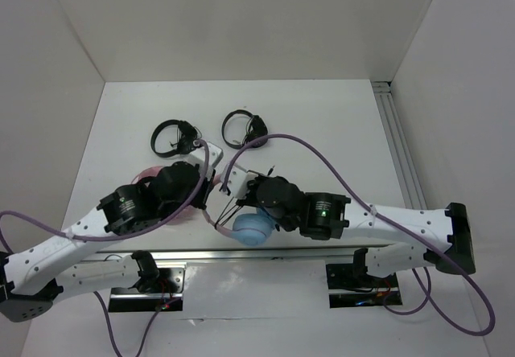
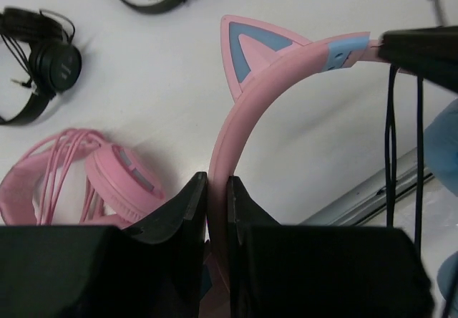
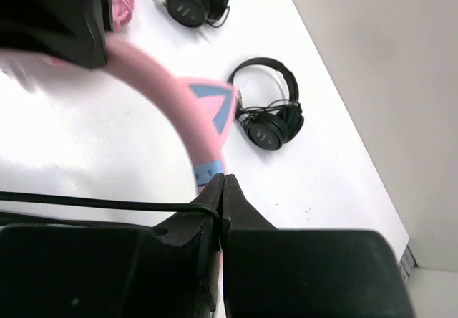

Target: Wrap the headphones

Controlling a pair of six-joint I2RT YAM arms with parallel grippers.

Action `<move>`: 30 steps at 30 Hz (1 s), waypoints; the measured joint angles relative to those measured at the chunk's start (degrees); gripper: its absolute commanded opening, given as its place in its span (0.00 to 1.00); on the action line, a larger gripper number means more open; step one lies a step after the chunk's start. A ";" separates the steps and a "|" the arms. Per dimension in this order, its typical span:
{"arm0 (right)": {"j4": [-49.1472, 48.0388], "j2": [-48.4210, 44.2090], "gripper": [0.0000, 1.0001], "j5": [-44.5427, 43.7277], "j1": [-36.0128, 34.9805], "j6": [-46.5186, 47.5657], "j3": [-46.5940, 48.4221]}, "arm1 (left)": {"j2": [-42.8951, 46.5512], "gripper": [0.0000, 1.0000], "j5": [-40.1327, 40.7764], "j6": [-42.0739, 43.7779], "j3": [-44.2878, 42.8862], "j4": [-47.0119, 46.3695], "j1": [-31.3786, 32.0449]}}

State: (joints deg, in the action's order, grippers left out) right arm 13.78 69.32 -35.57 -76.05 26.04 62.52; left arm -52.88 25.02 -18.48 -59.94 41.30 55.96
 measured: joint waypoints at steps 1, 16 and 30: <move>-0.04 -0.28 0.06 0.00 0.57 -0.04 -0.76 | 1.01 0.00 -0.26 0.50 -0.50 -0.66 0.26; -6.34 -5.09 0.14 -2.29 2.21 0.94 -5.18 | 2.14 0.00 2.21 3.80 -5.22 -0.24 0.48; -8.92 -3.67 0.11 -4.00 10.56 1.44 -6.88 | 6.54 0.00 3.43 7.87 -5.44 3.78 0.90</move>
State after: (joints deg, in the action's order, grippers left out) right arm 4.86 65.65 -39.57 -65.49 27.49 55.64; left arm -46.35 28.45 -10.61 -65.39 45.08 56.86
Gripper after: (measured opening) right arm 0.185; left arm 0.256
